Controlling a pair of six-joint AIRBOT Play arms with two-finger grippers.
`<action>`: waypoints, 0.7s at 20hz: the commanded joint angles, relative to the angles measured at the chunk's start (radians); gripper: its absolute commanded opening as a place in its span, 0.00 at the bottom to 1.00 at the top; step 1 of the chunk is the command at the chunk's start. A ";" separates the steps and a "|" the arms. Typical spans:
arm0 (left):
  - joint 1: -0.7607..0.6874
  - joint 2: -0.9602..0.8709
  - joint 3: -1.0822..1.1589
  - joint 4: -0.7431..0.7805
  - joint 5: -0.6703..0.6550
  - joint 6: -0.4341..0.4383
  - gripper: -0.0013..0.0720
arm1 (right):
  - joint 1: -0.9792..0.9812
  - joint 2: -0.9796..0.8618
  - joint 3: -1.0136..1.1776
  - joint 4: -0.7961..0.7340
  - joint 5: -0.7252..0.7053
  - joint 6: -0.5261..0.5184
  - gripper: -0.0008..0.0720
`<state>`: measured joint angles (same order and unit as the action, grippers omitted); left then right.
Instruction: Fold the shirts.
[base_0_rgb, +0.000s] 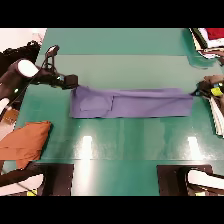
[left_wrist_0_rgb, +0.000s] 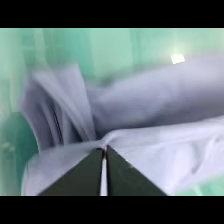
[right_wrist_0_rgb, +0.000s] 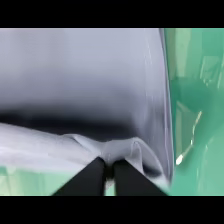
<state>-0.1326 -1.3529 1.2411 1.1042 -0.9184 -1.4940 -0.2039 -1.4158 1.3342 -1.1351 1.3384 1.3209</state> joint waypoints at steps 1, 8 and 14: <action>0.001 -0.127 0.101 0.004 0.082 0.009 0.54 | 0.046 -0.172 0.169 0.019 -0.048 0.023 0.51; 0.000 -0.125 0.210 -0.029 -0.057 0.010 0.27 | -0.093 -0.256 0.258 0.019 0.108 0.010 0.57; -0.011 -0.126 0.200 -0.108 -0.060 0.010 0.04 | -0.197 -0.304 0.078 0.151 0.099 -0.102 0.74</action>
<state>-0.1356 -1.4776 1.4410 1.0340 -0.9657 -1.4845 -0.3653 -1.6871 1.4754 -1.0683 1.4254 1.2739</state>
